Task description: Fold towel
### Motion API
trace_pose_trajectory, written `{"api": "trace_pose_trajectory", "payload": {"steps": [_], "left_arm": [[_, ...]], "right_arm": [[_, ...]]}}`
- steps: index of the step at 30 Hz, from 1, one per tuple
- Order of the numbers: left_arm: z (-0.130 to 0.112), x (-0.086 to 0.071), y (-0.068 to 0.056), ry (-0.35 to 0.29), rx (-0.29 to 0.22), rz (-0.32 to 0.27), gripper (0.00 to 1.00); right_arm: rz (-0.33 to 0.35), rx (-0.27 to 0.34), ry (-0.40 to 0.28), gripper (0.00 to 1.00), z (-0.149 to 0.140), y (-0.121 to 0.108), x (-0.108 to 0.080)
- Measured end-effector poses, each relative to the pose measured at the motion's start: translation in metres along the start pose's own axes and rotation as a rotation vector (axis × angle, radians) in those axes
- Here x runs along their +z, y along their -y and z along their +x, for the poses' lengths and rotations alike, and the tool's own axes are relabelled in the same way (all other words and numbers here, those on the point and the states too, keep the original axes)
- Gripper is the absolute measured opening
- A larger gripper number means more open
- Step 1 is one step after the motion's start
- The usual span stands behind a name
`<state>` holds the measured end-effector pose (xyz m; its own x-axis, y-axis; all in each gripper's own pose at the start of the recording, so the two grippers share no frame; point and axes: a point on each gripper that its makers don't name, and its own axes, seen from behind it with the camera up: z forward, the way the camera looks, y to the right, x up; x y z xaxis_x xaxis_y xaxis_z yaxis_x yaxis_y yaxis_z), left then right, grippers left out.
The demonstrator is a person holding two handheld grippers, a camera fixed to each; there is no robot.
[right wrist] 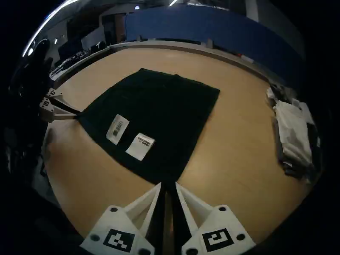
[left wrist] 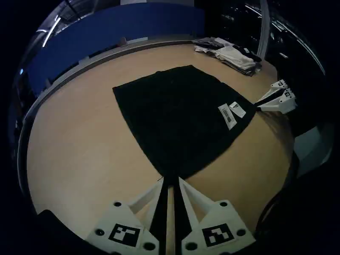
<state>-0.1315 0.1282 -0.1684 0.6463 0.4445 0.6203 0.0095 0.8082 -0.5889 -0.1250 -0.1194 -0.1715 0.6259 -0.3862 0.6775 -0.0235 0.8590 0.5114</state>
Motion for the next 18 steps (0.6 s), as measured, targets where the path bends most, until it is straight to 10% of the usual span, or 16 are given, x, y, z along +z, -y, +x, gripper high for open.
{"api": "trace_pose_trajectory", "payload": {"steps": [18], "left_arm": [[0.01, -0.012, 0.003, -0.007, -0.047, 0.005, 0.08]], "right_arm": [[0.007, 0.012, -0.022, 0.08, 0.015, 0.0, -0.013]]}}
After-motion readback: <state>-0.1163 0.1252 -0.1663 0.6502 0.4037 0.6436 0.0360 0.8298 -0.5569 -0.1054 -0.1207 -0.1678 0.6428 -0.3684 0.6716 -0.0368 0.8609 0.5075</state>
